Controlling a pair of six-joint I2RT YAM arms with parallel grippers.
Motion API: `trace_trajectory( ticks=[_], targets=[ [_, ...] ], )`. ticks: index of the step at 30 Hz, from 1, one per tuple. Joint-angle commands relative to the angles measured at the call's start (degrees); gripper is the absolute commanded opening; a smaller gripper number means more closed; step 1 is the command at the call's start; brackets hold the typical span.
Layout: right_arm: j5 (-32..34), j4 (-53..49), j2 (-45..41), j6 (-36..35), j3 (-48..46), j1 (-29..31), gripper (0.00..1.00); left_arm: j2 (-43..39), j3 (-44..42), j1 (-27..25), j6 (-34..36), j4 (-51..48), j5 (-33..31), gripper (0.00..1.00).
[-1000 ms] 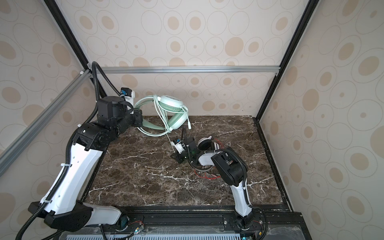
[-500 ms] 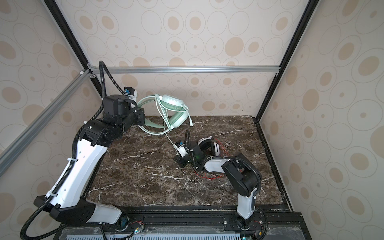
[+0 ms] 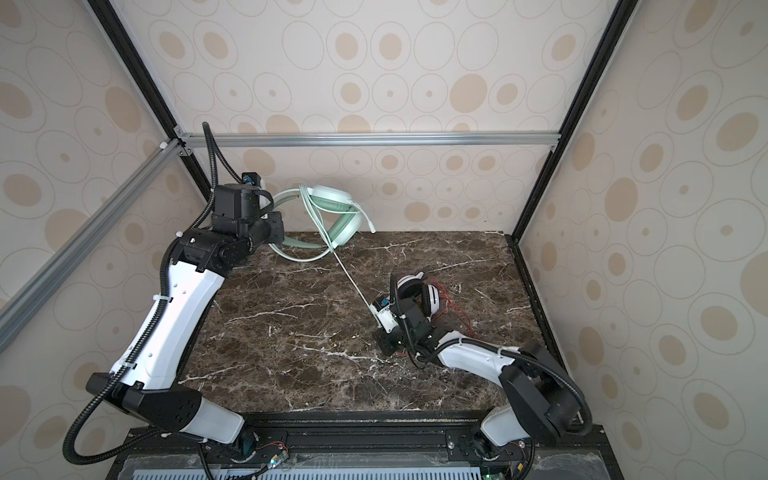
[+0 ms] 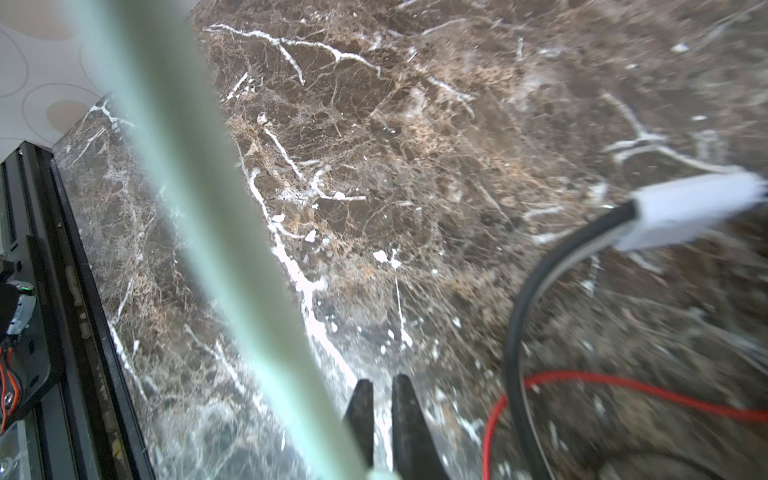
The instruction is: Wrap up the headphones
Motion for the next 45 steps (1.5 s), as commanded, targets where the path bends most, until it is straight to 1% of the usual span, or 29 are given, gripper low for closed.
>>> trace_trajectory(
  ticks=[1, 5, 9, 12, 14, 17, 19, 22, 24, 26, 28, 30, 34, 36, 39, 45],
  targets=[
    [3.4, -10.2, -5.3, -0.2, -1.2, 0.9, 0.00, -2.1, -0.3, 2.6, -3.8, 7.5, 0.0, 0.00],
    [9.7, -22.5, -11.4, -3.4, 2.7, 4.1, 0.00, -1.3, -3.4, 2.7, -3.8, 8.7, 0.1, 0.00],
    [19.9, -37.2, -13.8, -7.4, 11.2, 9.0, 0.00, -0.2, -6.3, 2.7, -3.4, 9.5, -2.3, 0.00],
    [27.8, -45.8, -13.7, -10.4, 17.8, 13.4, 0.00, 0.8, -8.2, 2.7, -3.3, 9.5, -3.6, 0.00],
    [31.8, -50.6, -12.5, -12.1, 22.5, 15.9, 0.00, 0.9, -10.3, 2.7, -3.0, 10.3, -3.4, 0.00],
    [36.4, -57.1, -9.6, -14.8, 30.6, 18.0, 0.00, -0.7, -15.6, 2.0, -2.0, 12.9, -2.8, 0.00],
    [38.7, -60.7, -7.4, -17.1, 36.3, 18.7, 0.00, -1.7, -18.5, 0.8, -1.1, 13.7, -2.6, 0.00],
    [42.2, -65.2, -4.1, -21.3, 44.8, 19.4, 0.00, -2.5, -22.9, -2.5, 0.1, 13.8, -4.5, 0.00],
    [44.1, -66.6, -2.4, -24.6, 49.4, 19.4, 0.00, -3.3, -26.3, -5.5, 1.3, 14.0, -5.5, 0.00],
    [45.6, -66.1, -1.2, -28.3, 51.8, 19.5, 0.00, -4.7, -29.9, -8.6, 2.9, 15.2, -5.4, 0.00],
    [46.6, -65.4, 0.1, -31.6, 53.0, 19.5, 0.00, -6.8, -33.3, -11.6, 4.7, 16.8, -4.7, 0.00],
    [46.7, -64.6, 1.5, -34.0, 53.7, 19.2, 0.00, -9.0, -36.2, -14.0, 6.8, 18.2, -1.5, 0.00],
    [44.6, -61.8, 2.2, -37.1, 53.0, 18.1, 0.00, -12.0, -39.9, -17.7, 9.7, 18.7, 2.7, 0.00],
    [42.3, -59.9, 1.8, -38.6, 51.8, 17.0, 0.00, -13.7, -41.8, -20.0, 11.4, 19.0, 4.5, 0.00],
    [37.0, -57.5, 1.1, -39.1, 50.0, 15.0, 0.00, -15.3, -43.3, -22.8, 13.3, 18.7, 7.4, 0.00],
    [30.6, -55.0, 1.3, -37.7, 48.0, 10.3, 0.00, -16.1, -44.2, -28.2, 15.3, 16.3, 8.7, 0.00]
  ],
)
